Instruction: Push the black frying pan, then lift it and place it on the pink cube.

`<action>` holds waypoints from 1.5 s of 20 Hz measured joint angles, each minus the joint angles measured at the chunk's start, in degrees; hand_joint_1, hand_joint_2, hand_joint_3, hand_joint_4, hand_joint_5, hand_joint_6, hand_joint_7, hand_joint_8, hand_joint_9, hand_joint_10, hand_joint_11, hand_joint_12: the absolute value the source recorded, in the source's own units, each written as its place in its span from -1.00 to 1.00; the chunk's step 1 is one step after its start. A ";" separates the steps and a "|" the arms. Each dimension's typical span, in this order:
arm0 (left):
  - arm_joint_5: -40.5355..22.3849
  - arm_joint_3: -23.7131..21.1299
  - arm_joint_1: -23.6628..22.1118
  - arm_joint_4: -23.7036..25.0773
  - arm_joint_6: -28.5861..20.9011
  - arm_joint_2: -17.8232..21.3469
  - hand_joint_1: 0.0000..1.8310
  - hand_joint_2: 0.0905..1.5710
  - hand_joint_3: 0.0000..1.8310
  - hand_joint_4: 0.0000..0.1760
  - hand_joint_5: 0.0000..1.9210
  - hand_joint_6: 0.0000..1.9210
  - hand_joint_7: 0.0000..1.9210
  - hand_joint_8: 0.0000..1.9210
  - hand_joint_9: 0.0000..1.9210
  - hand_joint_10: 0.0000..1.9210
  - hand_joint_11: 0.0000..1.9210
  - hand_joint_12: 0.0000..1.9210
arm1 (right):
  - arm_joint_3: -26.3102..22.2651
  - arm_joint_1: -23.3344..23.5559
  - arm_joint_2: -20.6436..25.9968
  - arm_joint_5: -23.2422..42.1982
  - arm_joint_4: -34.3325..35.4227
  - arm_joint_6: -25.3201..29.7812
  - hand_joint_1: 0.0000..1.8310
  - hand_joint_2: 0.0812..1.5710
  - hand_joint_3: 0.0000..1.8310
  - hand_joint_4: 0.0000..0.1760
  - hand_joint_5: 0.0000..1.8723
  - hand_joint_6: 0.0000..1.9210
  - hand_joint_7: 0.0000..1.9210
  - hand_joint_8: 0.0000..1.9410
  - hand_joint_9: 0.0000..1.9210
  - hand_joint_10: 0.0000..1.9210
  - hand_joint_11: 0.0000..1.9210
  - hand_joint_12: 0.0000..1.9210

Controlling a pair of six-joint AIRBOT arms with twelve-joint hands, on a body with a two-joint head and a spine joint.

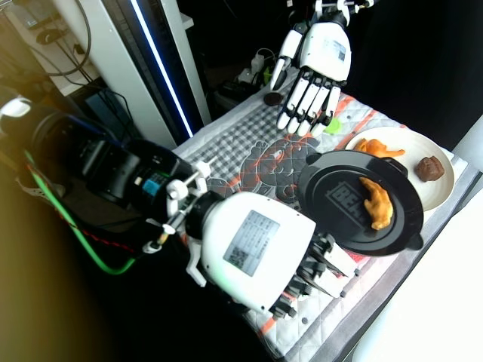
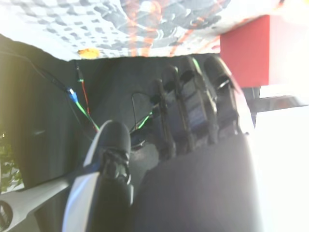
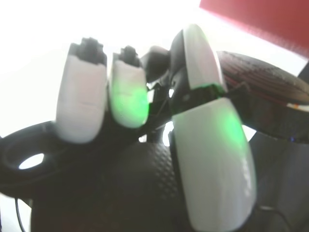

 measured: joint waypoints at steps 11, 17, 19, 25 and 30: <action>-0.15 0.11 0.00 0.00 -0.04 0.00 -0.81 0.73 -1.00 -1.00 -0.45 -0.99 -0.46 -1.00 -0.53 -0.99 -1.00 -0.11 | 0.66 -1.88 -0.92 -2.84 2.91 -2.38 0.12 0.71 -0.88 -1.00 -0.55 0.82 -0.29 0.88 0.03 1.00 0.15 1.00; -0.11 0.11 0.00 -0.20 -0.07 0.00 -0.78 0.72 -1.00 -1.00 -0.43 -0.99 -0.43 -0.99 -0.51 -0.98 -1.00 -0.17 | -2.69 -3.69 0.20 -2.84 4.35 -7.08 0.10 0.83 -1.00 -1.00 -0.69 0.93 -0.39 0.79 -0.49 0.89 -0.49 1.00; -0.13 0.11 -0.02 -0.35 -0.09 0.00 -0.75 0.71 -1.00 -1.00 -0.44 -0.99 -0.45 -1.00 -0.53 -0.98 -1.00 -0.21 | -4.07 -4.33 1.49 -2.67 4.37 -8.04 -0.30 0.85 -1.00 0.58 -0.60 0.93 -0.71 0.55 -0.66 0.83 -0.69 1.00; -0.07 0.11 0.00 -0.48 -0.13 0.00 -0.71 0.69 -1.00 -1.00 -0.44 -0.99 -0.45 -1.00 -0.51 -0.98 -1.00 -0.16 | -6.80 -5.95 3.82 -1.66 4.55 -8.61 -0.46 0.64 -1.00 -0.37 -1.00 -0.81 -0.95 -0.68 -1.00 -0.36 -1.00 0.11; -0.02 0.09 0.07 -0.87 -0.17 0.02 -0.66 0.66 -1.00 -1.00 -0.43 -0.99 -0.46 -1.00 -0.51 -0.99 -1.00 -0.11 | -10.32 -6.45 6.45 -1.11 4.57 -12.55 -0.43 0.39 -1.00 -0.01 -1.00 -1.00 -1.00 -1.00 -1.00 -1.00 -1.00 -1.00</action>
